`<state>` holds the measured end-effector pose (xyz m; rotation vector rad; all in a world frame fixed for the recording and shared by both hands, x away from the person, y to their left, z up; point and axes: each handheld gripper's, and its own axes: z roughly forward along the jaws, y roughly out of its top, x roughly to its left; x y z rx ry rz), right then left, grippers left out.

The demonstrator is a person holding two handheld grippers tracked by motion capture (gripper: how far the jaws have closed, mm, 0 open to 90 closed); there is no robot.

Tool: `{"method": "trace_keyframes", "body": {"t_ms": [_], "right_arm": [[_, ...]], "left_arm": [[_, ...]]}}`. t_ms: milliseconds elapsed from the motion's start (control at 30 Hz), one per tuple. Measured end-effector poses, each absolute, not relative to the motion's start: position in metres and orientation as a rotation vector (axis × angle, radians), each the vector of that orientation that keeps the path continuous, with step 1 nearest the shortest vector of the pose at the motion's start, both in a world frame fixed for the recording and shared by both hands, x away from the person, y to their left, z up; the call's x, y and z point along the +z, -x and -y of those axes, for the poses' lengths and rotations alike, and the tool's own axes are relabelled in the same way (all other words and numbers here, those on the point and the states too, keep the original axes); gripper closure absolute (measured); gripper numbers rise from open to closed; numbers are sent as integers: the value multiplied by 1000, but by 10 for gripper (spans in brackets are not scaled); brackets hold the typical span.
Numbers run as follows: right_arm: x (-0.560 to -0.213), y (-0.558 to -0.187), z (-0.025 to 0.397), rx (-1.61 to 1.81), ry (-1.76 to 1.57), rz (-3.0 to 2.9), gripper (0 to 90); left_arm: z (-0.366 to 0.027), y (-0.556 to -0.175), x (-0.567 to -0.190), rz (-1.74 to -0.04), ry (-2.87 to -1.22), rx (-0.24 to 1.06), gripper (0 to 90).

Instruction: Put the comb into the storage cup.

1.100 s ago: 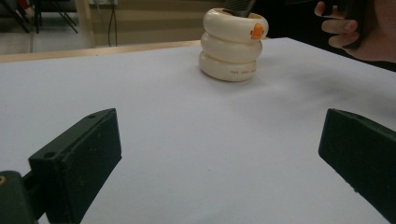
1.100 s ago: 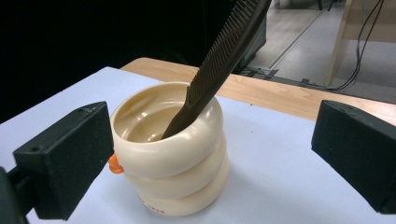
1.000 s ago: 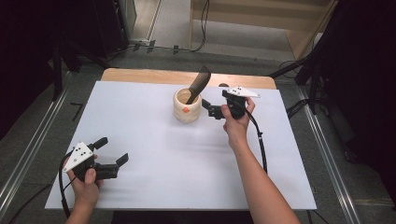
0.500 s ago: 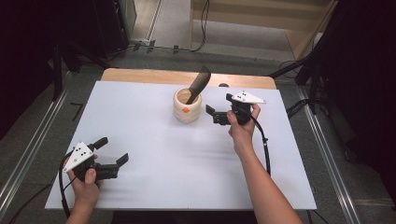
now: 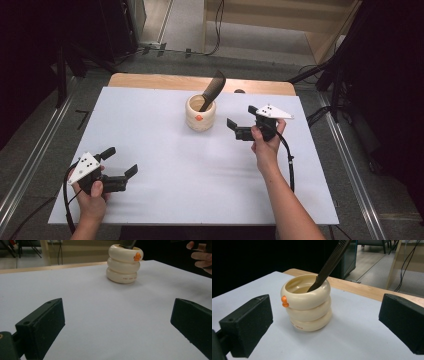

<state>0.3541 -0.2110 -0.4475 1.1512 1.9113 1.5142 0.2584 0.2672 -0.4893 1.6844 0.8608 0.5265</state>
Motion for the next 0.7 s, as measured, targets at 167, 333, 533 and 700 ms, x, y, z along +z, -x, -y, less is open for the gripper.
{"method": "trace_keyframes", "body": {"t_ms": [167, 333, 533, 700], "right_arm": [[-450, -347, 218, 1523, -1151, -1905, 0], [-451, -340, 224, 1516, -1150, -1907, 0], [-455, -333, 234, 1503, -1152, -1899, 0], [-458, -326, 242, 1495, -1160, -1888, 0]], "left_arm": [[-267, -258, -489, -862, -1684, 526, 0], [-267, -258, -489, -861, -1682, 526, 0], [-267, -258, -489, -862, -1683, 526, 0], [-267, -258, -489, -863, -1683, 526, 0]]}}
